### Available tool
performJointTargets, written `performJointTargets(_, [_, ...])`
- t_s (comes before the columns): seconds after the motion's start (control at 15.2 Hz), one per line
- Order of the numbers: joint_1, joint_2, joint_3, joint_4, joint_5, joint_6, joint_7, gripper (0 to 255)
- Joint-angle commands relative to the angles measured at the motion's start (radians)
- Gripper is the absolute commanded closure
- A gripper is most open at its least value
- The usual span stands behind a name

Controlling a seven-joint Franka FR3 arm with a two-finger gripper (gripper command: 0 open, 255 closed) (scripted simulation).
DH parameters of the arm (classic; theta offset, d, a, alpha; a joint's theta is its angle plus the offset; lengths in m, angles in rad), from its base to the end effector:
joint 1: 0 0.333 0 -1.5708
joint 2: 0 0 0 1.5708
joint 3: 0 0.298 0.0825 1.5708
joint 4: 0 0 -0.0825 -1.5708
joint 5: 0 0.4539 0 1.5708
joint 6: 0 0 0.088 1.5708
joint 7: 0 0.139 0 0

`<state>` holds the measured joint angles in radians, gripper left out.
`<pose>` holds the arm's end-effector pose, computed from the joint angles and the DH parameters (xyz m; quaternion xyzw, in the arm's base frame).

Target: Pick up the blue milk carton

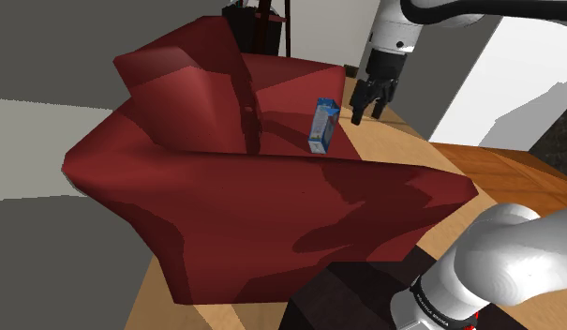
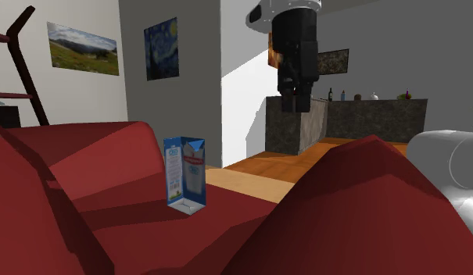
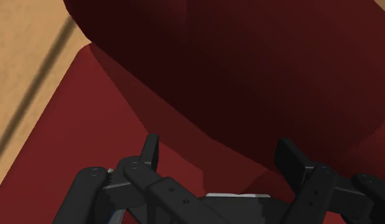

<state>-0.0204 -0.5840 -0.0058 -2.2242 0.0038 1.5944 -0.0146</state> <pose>0.4444 -0.0113 0.5350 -0.9997 0.0054 0.0228 0.0040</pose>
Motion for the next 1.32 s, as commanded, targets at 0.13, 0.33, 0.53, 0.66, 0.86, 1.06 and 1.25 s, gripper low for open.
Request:
performJointTargets(0.13, [-0.026, 0.138, -0.019, 0.078, -0.010, 0.065, 0.024, 0])
performJointTargets(0.33, [-0.045, 0.241, -0.036, 0.145, -0.014, 0.104, 0.039, 0])
performJointTargets(0.53, [-0.062, 0.344, -0.054, 0.222, -0.016, 0.134, 0.054, 0])
performJointTargets(0.66, [-0.073, 0.413, -0.066, 0.278, -0.014, 0.148, 0.062, 0])
performJointTargets(0.86, [-0.091, 0.518, -0.085, 0.371, -0.009, 0.163, 0.074, 0])
performJointTargets(1.06, [-0.109, 0.624, -0.104, 0.475, 0.000, 0.168, 0.084, 0])
performJointTargets(1.25, [-0.130, 0.733, -0.123, 0.592, 0.014, 0.162, 0.093, 0])
